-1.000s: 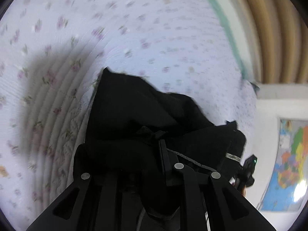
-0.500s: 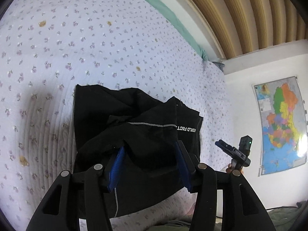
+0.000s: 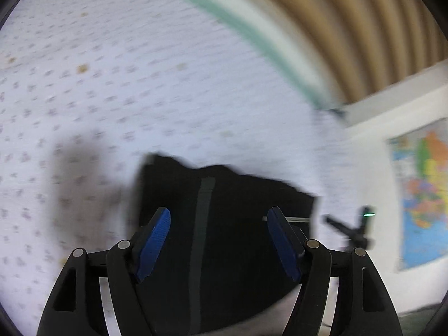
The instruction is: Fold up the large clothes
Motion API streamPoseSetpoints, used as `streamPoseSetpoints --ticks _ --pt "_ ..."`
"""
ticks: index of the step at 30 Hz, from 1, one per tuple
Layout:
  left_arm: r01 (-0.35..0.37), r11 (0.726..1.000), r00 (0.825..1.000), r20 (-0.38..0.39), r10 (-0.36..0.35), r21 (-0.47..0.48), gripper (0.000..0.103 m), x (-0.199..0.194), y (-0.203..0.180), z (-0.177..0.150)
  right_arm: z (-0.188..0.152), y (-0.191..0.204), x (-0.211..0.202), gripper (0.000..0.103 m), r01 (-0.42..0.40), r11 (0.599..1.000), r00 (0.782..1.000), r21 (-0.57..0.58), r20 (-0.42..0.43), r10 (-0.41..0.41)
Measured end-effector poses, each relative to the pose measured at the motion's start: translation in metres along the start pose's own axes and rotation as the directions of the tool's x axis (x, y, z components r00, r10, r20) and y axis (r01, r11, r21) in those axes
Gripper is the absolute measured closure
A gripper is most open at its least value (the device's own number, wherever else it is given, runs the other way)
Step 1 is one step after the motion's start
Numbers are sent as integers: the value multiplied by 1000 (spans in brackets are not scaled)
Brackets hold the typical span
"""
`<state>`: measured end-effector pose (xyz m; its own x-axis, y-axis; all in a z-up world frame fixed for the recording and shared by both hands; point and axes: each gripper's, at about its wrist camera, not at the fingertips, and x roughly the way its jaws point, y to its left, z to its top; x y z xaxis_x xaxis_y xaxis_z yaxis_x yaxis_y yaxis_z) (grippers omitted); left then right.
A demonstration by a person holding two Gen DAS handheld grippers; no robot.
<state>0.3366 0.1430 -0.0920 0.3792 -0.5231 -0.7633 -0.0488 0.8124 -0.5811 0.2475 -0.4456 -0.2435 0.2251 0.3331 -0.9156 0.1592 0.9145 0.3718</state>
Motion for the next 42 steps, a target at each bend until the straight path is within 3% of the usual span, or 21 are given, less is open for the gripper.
streamPoseSetpoints --ticks 5,11,13,17,18,19,20,22,28,31,34,37,39,42 --pt "-69 994 997 -26 67 -83 30 43 36 10 16 -5 10 37 14 1000 1000 -7 11 -14" --pt "-151 987 985 -90 145 -63 30 93 51 20 42 -10 36 37 53 997 999 -59 -7 -54" --pt "-130 988 986 -116 120 -83 30 105 58 22 47 -13 51 36 60 996 998 -69 -31 -62" --pt "-13 990 993 -122 -5 -143 32 119 64 20 44 -20 80 37 30 999 996 -39 -88 -33" --pt "12 990 996 -90 -24 -140 49 115 61 18 40 -19 83 45 10 999 996 -40 -92 -13" --pt "32 991 997 -62 -40 -126 77 111 56 16 36 -16 82 58 18 999 996 -49 -82 -22" --pt "64 992 997 -35 -68 -107 87 104 52 14 32 -14 77 69 32 998 997 -53 -69 -35" --pt "71 994 997 21 -69 -80 89 85 42 9 26 -16 60 82 2 1000 1000 -27 -28 -3" --pt "135 990 983 130 -130 -28 90 41 7 25 26 -11 -15 86 31 999 989 -20 148 -28" --pt "90 996 984 156 -88 -3 90 39 0 45 39 2 -23 86 87 995 979 -45 190 -77" --pt "-12 999 992 123 18 -51 90 70 8 59 53 5 -1 86 131 991 977 -31 172 -124" --pt "-147 988 989 25 148 -56 90 117 21 59 56 3 46 86 200 979 977 -38 88 -196" --pt "-219 976 974 -69 217 -20 88 150 30 53 50 0 80 86 220 974 975 -48 17 -219" --pt "-235 972 969 -91 231 -29 84 163 36 52 43 -3 103 81 238 970 970 -46 -36 -240"
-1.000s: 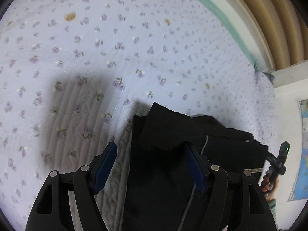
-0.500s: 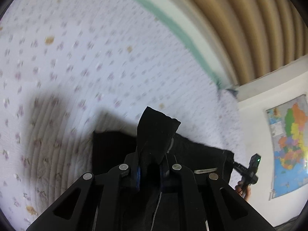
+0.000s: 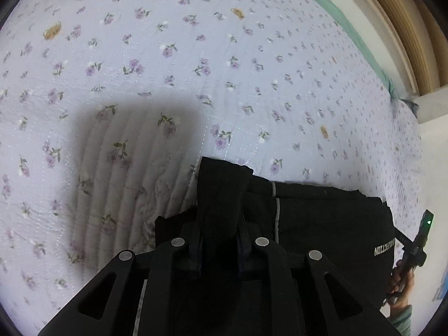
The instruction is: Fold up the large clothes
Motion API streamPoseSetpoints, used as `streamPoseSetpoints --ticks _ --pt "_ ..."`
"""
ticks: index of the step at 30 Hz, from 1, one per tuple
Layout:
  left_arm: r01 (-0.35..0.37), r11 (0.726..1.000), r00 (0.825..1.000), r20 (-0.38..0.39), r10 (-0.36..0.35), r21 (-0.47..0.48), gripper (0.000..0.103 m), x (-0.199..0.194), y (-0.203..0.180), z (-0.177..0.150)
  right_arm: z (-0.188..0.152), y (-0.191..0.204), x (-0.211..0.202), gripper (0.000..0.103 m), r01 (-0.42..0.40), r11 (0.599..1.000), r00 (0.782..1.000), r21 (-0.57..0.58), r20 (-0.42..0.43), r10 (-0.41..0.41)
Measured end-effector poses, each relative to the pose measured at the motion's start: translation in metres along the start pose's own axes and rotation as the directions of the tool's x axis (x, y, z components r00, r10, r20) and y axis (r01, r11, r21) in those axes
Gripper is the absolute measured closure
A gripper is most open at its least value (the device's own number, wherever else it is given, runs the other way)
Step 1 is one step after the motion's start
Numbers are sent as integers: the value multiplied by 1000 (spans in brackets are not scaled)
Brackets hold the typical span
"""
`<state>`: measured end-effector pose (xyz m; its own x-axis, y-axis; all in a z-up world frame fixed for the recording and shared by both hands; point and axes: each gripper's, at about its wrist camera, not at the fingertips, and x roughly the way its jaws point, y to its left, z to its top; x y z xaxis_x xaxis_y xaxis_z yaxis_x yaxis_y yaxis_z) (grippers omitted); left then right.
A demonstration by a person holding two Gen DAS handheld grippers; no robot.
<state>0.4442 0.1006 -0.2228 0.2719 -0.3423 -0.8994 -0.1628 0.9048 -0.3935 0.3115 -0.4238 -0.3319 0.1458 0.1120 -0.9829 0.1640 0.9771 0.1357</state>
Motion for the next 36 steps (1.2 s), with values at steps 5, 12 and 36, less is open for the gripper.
streamPoseSetpoints --ticks 5,12,36 --pt "6 1000 1000 -28 -6 0 81 -17 -1 6 9 -6 -7 68 -12 999 999 50 -29 13" --pt "-2 1000 996 90 0 24 60 -106 -2 -31 -24 -10 -104 53 -101 994 989 51 112 95" --pt "-45 880 999 10 46 473 47 -27 -130 -200 -173 113 -54 35 -58 976 998 -211 -34 52"
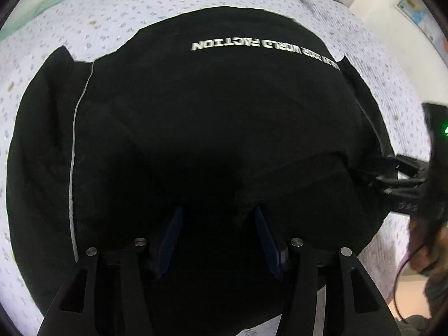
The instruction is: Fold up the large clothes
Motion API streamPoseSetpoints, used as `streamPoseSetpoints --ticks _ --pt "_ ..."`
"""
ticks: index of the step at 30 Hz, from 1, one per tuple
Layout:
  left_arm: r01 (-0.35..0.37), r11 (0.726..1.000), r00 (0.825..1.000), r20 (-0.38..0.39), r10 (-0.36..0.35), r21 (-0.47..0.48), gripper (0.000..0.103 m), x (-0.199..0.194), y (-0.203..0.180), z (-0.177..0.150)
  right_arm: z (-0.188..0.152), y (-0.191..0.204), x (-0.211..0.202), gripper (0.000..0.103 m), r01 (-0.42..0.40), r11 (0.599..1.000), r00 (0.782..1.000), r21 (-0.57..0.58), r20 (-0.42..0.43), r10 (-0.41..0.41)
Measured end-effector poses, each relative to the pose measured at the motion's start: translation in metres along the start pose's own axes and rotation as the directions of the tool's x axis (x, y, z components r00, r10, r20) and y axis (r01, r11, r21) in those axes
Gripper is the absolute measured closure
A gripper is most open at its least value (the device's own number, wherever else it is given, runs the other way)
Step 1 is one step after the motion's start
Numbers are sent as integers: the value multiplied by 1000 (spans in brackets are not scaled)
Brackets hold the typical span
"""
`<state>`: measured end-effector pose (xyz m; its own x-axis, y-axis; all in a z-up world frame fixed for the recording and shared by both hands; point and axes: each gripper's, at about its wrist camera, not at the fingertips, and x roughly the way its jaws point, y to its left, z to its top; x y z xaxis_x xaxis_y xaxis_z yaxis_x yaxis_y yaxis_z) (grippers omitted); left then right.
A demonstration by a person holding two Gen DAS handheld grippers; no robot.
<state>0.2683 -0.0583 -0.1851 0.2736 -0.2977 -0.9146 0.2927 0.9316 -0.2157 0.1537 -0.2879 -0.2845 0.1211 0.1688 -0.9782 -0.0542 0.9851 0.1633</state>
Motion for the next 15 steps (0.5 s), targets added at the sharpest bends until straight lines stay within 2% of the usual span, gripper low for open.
streamPoseSetpoints --ticks 3,6,8,9,10,13,15 --pt "-27 999 1000 -11 27 20 47 -1 -4 0 1 2 2 35 15 1000 1000 0 -8 -15" --pt "-21 1000 999 -34 21 17 47 -18 -8 6 7 1 -7 36 7 1000 999 1 -38 -7" --pt "10 1000 1000 -3 -10 21 47 -41 -8 16 15 -3 -25 36 -8 1000 1000 8 -14 8" --pt "29 999 999 29 -30 17 47 -53 -7 22 21 -5 -38 36 -19 1000 1000 7 25 18" --pt "57 998 996 62 -57 -1 47 -64 -3 31 29 -7 -50 36 -27 1000 997 9 67 26" --pt "132 987 987 102 -123 -87 47 -71 15 55 51 -14 -62 36 -56 998 992 39 119 51" --pt "120 983 991 83 -109 -142 47 -57 33 69 68 -21 -51 36 -51 996 993 67 112 43"
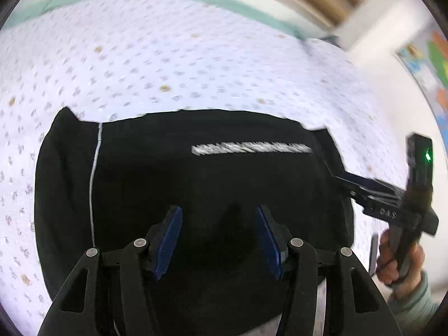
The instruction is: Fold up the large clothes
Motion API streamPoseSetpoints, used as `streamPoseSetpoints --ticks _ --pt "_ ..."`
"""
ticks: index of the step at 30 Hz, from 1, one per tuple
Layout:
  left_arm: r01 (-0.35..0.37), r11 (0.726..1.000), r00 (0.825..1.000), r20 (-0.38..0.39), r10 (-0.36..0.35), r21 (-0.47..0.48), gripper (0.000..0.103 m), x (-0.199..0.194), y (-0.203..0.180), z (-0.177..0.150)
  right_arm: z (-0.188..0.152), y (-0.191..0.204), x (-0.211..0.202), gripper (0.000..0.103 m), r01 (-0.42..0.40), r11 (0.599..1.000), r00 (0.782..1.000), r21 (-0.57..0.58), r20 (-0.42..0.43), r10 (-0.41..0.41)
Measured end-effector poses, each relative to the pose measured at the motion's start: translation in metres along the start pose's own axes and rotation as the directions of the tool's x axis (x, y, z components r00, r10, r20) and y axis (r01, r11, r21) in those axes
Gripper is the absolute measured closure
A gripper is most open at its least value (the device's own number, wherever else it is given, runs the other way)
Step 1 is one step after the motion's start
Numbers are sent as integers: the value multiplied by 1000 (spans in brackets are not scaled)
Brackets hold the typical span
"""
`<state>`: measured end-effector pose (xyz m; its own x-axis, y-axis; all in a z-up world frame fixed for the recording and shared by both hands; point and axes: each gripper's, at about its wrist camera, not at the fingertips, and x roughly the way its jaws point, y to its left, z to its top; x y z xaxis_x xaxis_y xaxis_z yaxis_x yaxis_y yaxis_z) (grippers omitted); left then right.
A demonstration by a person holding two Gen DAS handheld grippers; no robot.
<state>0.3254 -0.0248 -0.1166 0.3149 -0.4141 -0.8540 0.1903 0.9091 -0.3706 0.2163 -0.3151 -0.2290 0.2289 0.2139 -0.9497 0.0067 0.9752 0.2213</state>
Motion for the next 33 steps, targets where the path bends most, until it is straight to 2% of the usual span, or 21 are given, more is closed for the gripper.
streamPoseSetpoints --ticks 2,4,6,11,15,18,22,26,30,33 --pt "-15 997 999 -41 12 -70 47 22 21 5 6 -7 20 36 29 999 999 16 -31 -29" --pt "-6 992 997 -73 -4 -125 47 42 41 4 9 -18 51 36 18 999 995 48 -102 -13" --pt "1 993 996 -84 -10 -114 47 55 50 3 6 -26 77 32 13 998 990 66 -143 -4" --pt "-25 996 996 -87 18 -84 46 66 48 4 6 -27 95 27 39 998 991 39 -127 -34" --pt "11 995 996 -90 -20 -101 46 63 55 5 8 -23 100 23 58 998 992 11 -116 -56" --pt "17 993 996 -81 -26 -117 46 34 64 6 7 -33 95 22 20 999 993 34 -114 -16" --pt "22 987 1000 12 -20 -159 45 -23 87 6 2 -53 67 21 -35 996 993 78 -107 43" --pt "4 963 997 77 17 -268 41 -70 130 0 -6 -80 34 21 -7 994 999 107 -44 12" --pt "-49 952 993 84 77 -301 37 -89 157 -8 -12 -117 4 20 43 984 999 174 9 -46" --pt "-6 934 998 54 27 -357 36 -76 174 -17 -12 -138 -9 20 65 974 997 217 19 -71"
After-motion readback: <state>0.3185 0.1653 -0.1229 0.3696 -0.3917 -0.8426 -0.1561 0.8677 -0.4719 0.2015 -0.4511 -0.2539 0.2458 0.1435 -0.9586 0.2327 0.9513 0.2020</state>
